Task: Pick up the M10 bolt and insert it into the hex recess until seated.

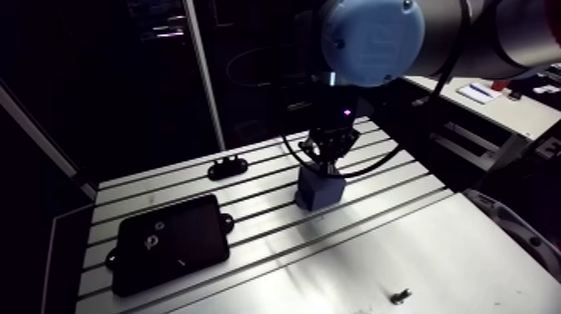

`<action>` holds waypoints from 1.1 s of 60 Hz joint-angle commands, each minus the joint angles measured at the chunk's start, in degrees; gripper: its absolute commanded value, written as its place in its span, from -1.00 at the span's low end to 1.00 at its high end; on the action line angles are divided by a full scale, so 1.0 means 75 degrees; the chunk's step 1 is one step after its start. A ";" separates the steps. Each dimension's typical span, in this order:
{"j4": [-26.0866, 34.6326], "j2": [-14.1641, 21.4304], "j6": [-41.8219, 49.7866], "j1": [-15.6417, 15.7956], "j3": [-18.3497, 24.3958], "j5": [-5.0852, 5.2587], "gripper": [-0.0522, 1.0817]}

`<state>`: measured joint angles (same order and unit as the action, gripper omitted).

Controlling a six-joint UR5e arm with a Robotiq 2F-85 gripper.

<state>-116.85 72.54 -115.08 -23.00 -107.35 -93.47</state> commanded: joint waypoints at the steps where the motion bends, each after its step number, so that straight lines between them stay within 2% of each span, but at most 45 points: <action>1: 0.0000 -0.0020 -0.0002 -0.0004 0.0021 0.0000 0.89; 66: 0.0000 -0.0055 -0.0142 -0.0004 -0.0002 -0.0011 0.89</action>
<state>-116.85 72.35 -116.03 -23.03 -107.45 -93.56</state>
